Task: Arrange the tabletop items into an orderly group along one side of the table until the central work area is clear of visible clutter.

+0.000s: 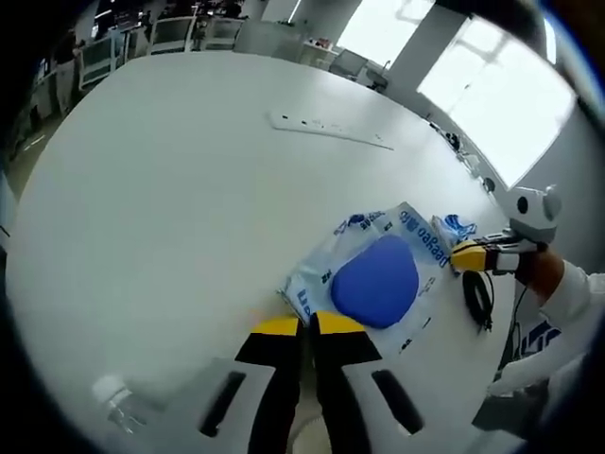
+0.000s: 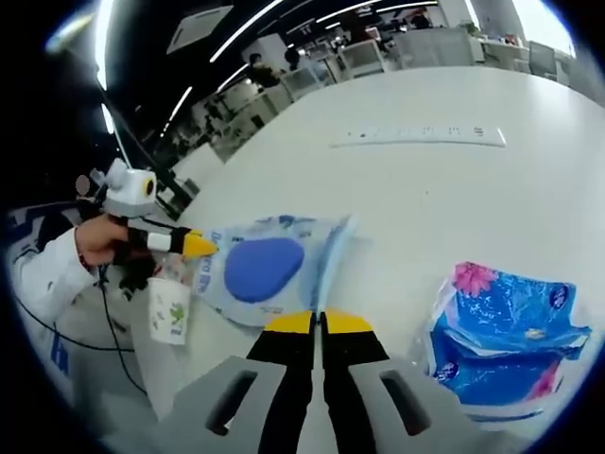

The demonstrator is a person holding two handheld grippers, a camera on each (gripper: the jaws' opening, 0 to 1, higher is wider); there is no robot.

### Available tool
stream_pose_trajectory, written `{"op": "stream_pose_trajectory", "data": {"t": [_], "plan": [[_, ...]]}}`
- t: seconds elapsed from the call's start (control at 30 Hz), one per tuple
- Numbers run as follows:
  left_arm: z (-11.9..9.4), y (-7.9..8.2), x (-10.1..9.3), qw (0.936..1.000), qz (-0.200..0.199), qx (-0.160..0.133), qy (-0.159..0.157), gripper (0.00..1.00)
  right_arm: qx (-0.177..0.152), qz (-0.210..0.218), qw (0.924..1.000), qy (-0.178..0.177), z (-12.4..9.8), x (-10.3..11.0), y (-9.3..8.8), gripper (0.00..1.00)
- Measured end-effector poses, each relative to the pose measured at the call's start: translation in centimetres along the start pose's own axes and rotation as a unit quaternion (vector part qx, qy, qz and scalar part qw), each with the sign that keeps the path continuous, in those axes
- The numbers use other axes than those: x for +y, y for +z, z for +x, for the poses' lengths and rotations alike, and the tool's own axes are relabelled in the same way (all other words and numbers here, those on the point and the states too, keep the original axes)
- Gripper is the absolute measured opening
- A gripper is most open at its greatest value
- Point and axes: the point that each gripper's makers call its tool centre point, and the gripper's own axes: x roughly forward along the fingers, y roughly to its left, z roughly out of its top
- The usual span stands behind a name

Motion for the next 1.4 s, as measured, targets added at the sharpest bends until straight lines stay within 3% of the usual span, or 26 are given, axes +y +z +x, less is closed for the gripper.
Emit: {"op": "stream_pose_trajectory", "data": {"t": [0.57, 1.4], "plan": [[0.7, 1.6, -1.7, 0.9996, -0.001, -0.020, -0.021, 0.00, -0.017, -0.004, 0.9998, -0.011, -1.9, -0.6, 0.9, 0.00], [2.4, 2.7, -4.1, 0.9980, 0.005, -0.030, -0.055, 0.00, 0.001, -0.020, 0.9987, -0.046, -3.6, -1.7, -0.5, 0.00]]}}
